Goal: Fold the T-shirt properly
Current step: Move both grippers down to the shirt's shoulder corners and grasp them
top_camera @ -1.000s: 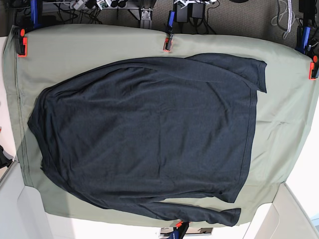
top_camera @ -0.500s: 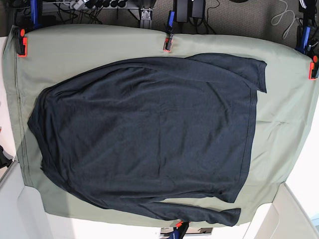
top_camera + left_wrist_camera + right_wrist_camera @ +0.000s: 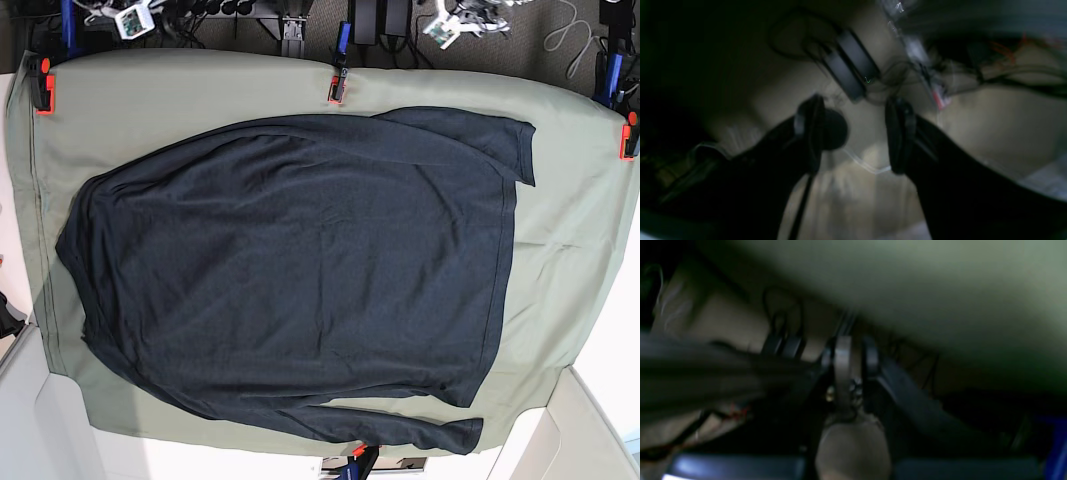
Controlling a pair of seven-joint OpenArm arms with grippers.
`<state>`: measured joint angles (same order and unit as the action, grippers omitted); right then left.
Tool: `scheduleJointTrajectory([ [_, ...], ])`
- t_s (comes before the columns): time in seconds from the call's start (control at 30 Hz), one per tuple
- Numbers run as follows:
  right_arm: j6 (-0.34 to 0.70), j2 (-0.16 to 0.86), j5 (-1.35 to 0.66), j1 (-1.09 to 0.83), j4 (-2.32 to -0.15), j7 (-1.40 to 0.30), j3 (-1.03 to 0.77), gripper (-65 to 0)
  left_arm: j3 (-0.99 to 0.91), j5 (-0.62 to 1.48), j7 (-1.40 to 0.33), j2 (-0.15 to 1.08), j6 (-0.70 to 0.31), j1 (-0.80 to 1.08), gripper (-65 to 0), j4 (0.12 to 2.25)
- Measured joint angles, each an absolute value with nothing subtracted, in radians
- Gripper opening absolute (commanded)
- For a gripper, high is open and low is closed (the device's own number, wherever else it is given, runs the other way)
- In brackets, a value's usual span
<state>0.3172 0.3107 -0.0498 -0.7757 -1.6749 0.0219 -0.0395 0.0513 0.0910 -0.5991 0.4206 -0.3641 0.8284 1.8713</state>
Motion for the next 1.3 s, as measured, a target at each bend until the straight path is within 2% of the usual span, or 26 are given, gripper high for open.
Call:
scheduleJointTrajectory([
  [0.17, 0.318, 0.310, -0.094, -0.778, -1.781, 0.018, -0.094, -57.9, -0.033, 0.124, -0.598, 0.485, -0.366, 0.869, -32.9, 2.015],
  [0.37, 0.286, 0.302, -0.203, -0.688, -1.838, 0.020, -0.159, -57.2, -0.102, 0.131, -0.598, 0.515, -0.367, 0.872, -32.9, 2.060],
  [0.43, 0.282, 0.293, -0.240, -0.640, -1.840, -0.012, -0.183, -53.3, -0.117, 0.166, -0.595, 0.515, -0.367, 0.871, -32.9, 2.063],
  [0.5, 0.267, 0.280, -0.298, -0.579, -1.840, -0.104, -0.201, -46.8, -0.134, 0.200, -0.595, 0.512, -0.363, 0.865, -32.9, 2.063],
  [0.57, 0.216, 0.255, -0.322, -0.517, -1.839, -0.193, -0.211, -40.7, -0.160, 0.247, -0.595, 0.513, -0.361, 0.844, -32.0, 2.063],
  [0.67, 0.109, 0.206, -0.323, -0.454, -1.839, -0.281, -0.216, -35.5, -0.208, 0.298, -0.594, 0.513, -0.353, 0.802, -26.3, 2.063],
  [0.97, -0.025, 0.047, -0.261, -0.427, -1.839, -0.311, -0.263, -35.0, -0.289, 0.405, -0.603, 0.534, -0.353, 0.709, -25.8, 2.048],
  [1.17, -0.030, 0.011, -0.253, -0.421, -1.832, -0.309, -0.304, -35.0, -0.287, 0.405, -0.603, 0.532, -0.353, 0.675, -25.3, 2.039],
  [1.3, -0.030, 0.011, -0.253, -0.409, -1.827, -0.308, -0.304, -35.0, -0.287, 0.397, -0.602, 0.532, -0.353, 0.622, -17.7, 1.974],
])
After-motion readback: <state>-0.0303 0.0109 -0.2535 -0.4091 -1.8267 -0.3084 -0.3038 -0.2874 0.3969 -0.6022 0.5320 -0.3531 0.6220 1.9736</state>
